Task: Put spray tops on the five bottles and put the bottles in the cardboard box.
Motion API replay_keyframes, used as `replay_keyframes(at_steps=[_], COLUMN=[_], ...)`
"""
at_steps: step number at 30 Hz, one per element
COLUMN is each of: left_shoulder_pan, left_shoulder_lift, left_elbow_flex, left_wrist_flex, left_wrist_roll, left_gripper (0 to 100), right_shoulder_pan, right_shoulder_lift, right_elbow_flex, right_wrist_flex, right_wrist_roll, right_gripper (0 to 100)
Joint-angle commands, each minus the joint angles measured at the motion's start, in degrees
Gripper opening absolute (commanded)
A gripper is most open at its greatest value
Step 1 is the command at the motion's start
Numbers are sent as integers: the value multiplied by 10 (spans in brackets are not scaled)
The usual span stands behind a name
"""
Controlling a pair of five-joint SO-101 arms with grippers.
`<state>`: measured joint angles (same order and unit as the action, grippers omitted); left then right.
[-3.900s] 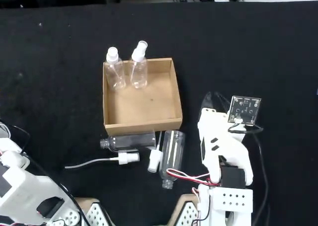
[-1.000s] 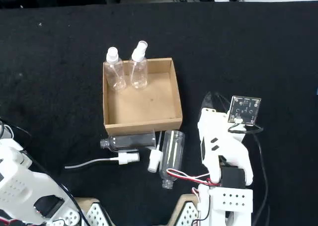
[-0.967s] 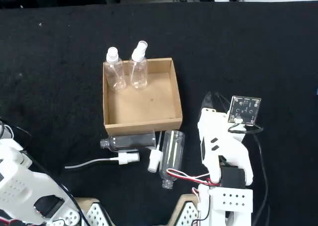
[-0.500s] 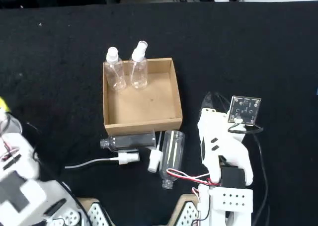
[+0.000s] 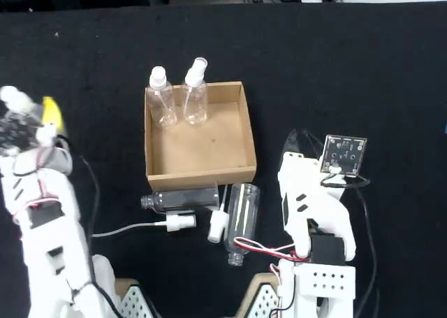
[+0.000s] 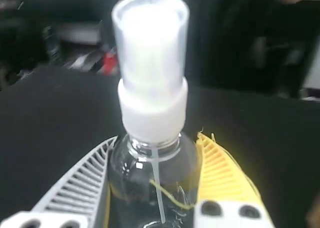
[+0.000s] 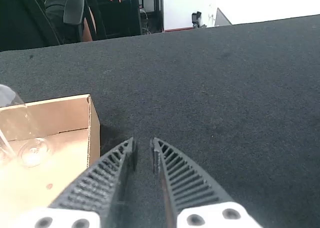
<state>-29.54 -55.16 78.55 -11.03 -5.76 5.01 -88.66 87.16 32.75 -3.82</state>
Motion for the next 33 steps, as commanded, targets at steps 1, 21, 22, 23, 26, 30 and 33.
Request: replay_keyframes(at_steps=[1,21,22,23,26,30,33], left_shoulder_pan=[87,334,340,345,356,371,373], left_shoulder_lift=[-124,-196,-180,-162,-94,-22,11], left_elbow_flex=[44,51,36,20,-15,-28,-7], left_wrist_flex=[2,5,5,5,4,-7,-94], left_wrist_roll=[5,9,19,36,62,61,61], left_gripper=[29,29,29,29,29,30,30], right_shoulder_pan=[-8,-8,-8,-8,-6,-5,-5], right_shoulder_lift=[-7,-7,-7,-7,-7,-7,-7], right_elbow_flex=[-2,-5,-5,-5,-5,-5,-5], right_wrist_flex=[-18,-18,-18,-18,-18,-18,-18], right_wrist_roll=[5,5,5,5,5,5,5], right_gripper=[39,39,39,39,39,39,39])
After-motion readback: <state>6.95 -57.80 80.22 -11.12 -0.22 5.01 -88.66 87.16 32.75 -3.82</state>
